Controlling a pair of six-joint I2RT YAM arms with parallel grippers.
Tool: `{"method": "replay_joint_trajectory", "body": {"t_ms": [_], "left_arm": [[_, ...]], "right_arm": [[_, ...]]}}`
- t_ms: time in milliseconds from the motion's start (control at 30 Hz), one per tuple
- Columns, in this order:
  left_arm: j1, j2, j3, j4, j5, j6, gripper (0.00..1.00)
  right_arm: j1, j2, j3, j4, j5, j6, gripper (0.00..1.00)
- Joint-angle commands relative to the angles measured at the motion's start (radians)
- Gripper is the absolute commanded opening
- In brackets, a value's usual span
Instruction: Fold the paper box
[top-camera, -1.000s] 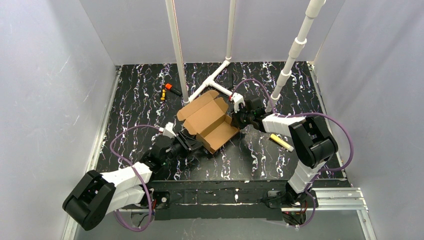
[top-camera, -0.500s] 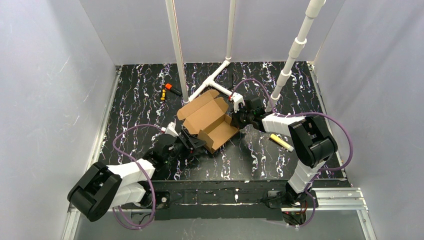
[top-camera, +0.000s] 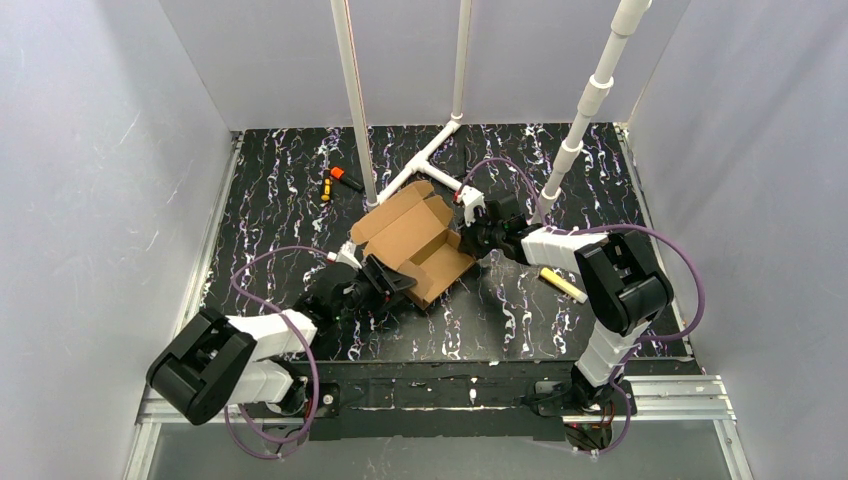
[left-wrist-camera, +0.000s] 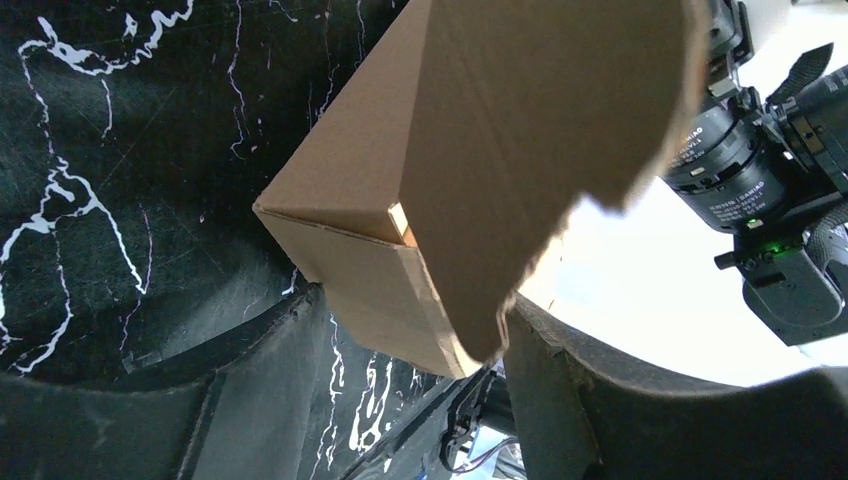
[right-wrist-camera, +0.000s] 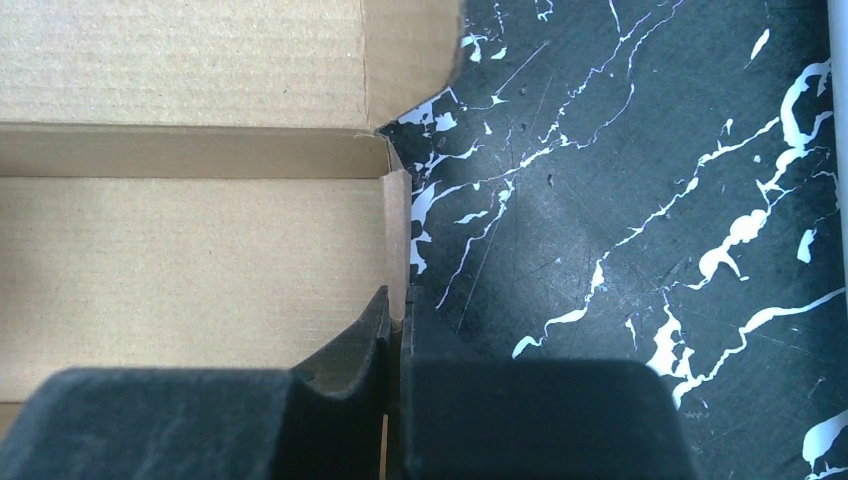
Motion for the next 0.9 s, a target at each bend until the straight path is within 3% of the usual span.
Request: {"method": "replay_joint_trajectory", "body": {"t_ms": [0, 300, 500, 633, 800, 867], "left_arm": [[-0.008, 0.034, 0.043, 0.005, 0.008, -0.015, 0.60], [-0.033, 0.124, 0.058, -0.014, -0.001, -0.072, 0.45], [-0.058, 0.116, 0.107, -0.186, -0.033, -0.080, 0.42], [-0.075, 0.085, 0.182, -0.419, -0.076, -0.082, 0.41], [-0.102, 0.110, 0.393, -0.889, -0.186, -0.041, 0.38], [-0.108, 0.142, 0.449, -0.970, -0.195, -0.026, 0.37]], "right_arm": [[0.020, 0.037, 0.002, -0.044, 0.010, -0.010, 0.08], [0.036, 0.037, 0.003, -0.042, 0.024, -0.013, 0.08], [0.048, 0.036, 0.006, -0.047, 0.041, -0.027, 0.08], [0.056, 0.033, 0.011, -0.053, 0.062, -0.035, 0.08], [0.062, 0.019, 0.018, -0.059, 0.063, -0.031, 0.08], [0.064, 0.011, 0.019, -0.061, 0.059, -0.027, 0.08]]}}
